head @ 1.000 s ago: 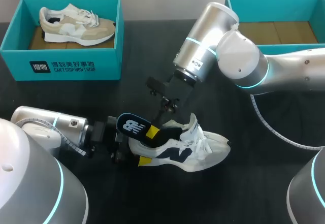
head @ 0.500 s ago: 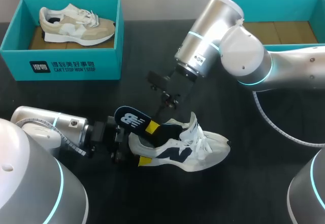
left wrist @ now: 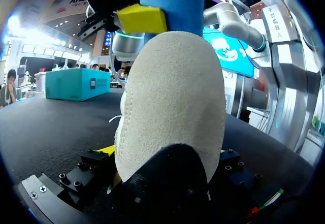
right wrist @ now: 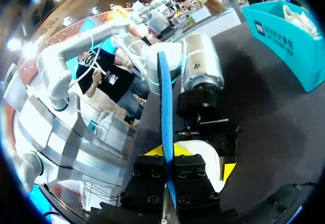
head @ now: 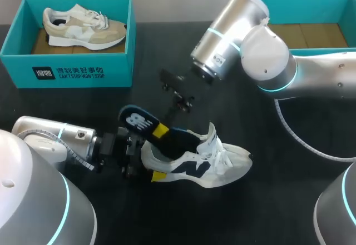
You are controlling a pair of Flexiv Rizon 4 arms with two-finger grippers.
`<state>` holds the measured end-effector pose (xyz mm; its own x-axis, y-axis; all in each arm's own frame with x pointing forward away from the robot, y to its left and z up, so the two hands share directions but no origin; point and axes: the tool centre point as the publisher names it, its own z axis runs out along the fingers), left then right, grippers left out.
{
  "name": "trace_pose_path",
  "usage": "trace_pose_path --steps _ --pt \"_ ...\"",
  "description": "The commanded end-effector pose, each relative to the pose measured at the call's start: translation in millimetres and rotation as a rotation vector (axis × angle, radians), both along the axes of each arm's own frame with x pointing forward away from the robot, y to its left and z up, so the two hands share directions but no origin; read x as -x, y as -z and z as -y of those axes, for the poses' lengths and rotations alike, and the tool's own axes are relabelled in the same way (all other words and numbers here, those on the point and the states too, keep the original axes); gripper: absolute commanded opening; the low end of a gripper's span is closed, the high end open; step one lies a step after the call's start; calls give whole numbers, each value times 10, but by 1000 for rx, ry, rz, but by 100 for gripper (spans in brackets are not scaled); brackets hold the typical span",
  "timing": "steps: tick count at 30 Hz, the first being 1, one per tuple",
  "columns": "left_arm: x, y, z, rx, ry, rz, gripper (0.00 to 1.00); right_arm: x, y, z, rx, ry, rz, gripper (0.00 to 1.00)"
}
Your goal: Take the shoe out of the shoebox, open the shoe tongue, remove and reinsert the insole, then place the shoe into the shoebox
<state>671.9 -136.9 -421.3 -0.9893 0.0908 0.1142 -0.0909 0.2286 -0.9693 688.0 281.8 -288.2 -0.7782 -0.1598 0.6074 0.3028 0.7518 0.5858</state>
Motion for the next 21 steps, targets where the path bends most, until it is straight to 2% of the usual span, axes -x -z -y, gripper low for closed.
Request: trace_pose_path --steps 1,7,11,13,15,21 --pt "-11 23 19 -3 3 -1 0 -30 -234 -11 -57 20 14 0" --pt "-11 23 19 -3 3 -1 0 -77 -639 -58 -136 63 3 0" --pt "-11 23 19 -3 3 -1 0 -96 -908 -64 -238 85 -1 0" --pt "-11 23 19 -3 3 -1 0 -119 -1073 -80 -285 88 16 0" --pt "-11 23 19 -3 3 -1 0 -148 -1329 -150 -322 48 100 0" --pt "-11 23 19 -3 3 -1 0 -148 -1329 -150 -322 48 100 0"
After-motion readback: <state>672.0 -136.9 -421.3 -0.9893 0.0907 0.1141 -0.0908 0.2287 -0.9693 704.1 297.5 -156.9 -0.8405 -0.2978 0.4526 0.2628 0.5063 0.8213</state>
